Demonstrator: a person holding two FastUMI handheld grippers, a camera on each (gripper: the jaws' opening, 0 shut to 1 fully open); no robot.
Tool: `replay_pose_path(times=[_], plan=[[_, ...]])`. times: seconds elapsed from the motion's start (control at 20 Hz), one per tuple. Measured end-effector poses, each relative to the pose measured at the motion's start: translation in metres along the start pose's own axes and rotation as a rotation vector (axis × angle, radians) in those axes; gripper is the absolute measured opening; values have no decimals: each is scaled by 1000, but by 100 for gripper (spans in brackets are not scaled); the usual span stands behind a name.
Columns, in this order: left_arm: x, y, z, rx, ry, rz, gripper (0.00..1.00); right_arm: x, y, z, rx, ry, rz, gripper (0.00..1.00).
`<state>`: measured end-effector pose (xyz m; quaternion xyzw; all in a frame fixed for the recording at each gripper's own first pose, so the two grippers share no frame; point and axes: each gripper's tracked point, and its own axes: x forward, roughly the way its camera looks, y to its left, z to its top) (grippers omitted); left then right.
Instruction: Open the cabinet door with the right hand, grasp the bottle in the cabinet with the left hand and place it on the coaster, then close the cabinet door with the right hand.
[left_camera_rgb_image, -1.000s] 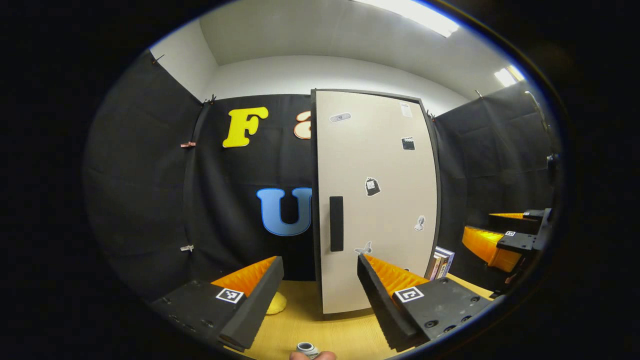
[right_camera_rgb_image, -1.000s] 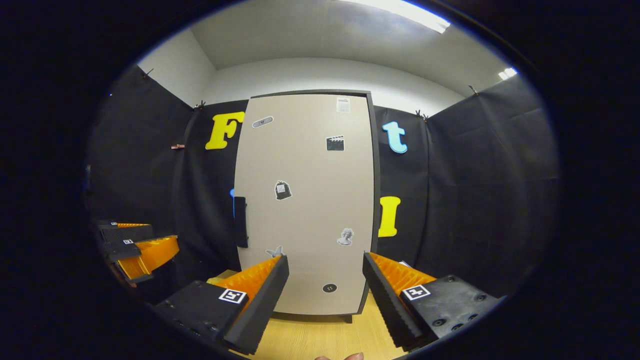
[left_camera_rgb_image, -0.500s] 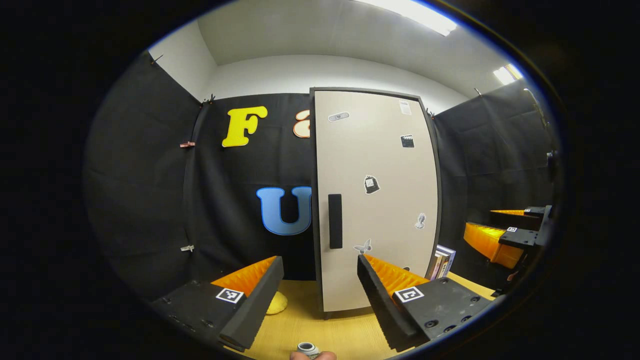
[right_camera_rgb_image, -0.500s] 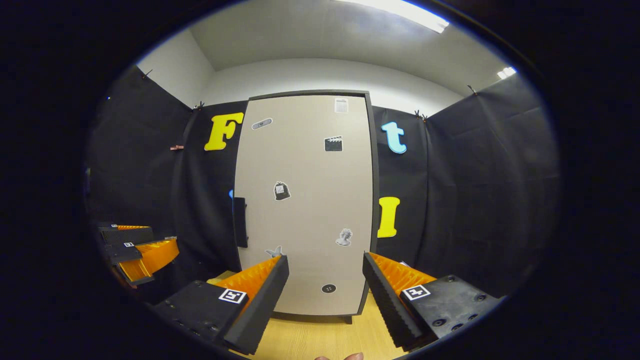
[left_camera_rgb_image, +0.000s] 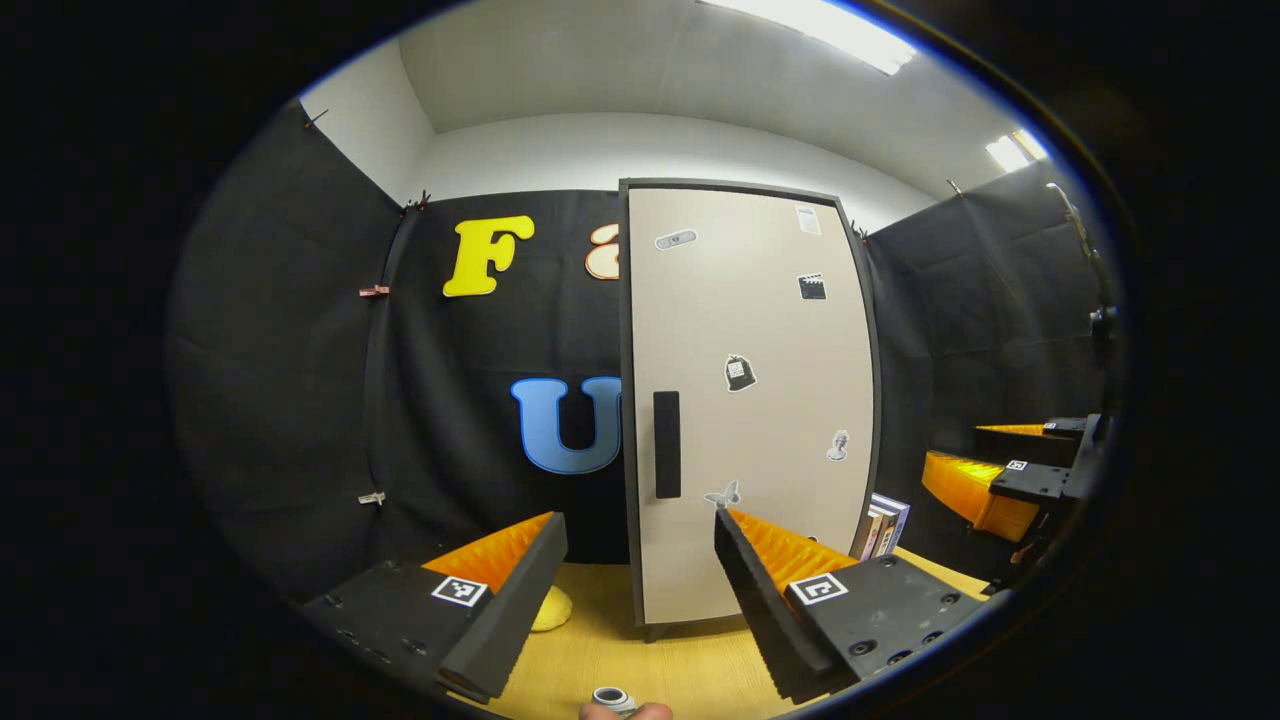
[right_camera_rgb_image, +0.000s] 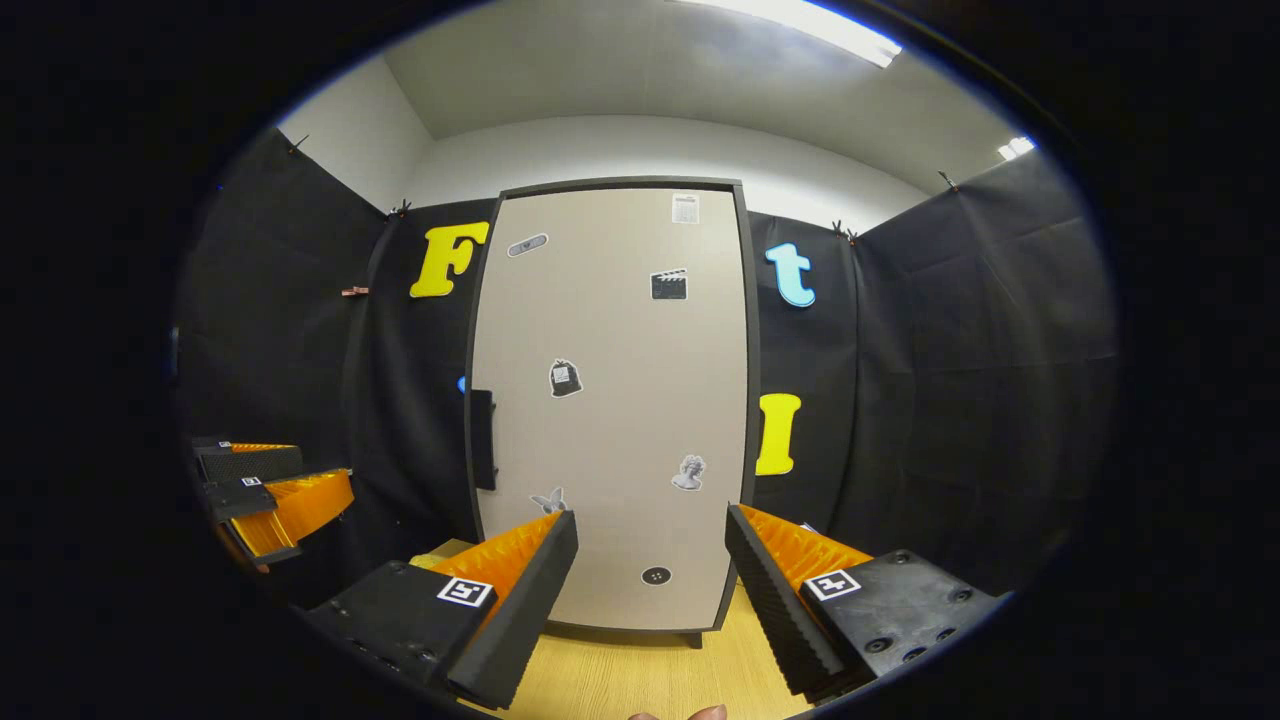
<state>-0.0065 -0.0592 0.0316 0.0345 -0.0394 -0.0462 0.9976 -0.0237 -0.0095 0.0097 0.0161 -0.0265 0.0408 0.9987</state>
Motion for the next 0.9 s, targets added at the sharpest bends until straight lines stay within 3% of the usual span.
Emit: replay_pose_path(times=[0.9], plan=[[20,-31,-20,-19,19,38,94,15,-23,-12,22,21,44,97]])
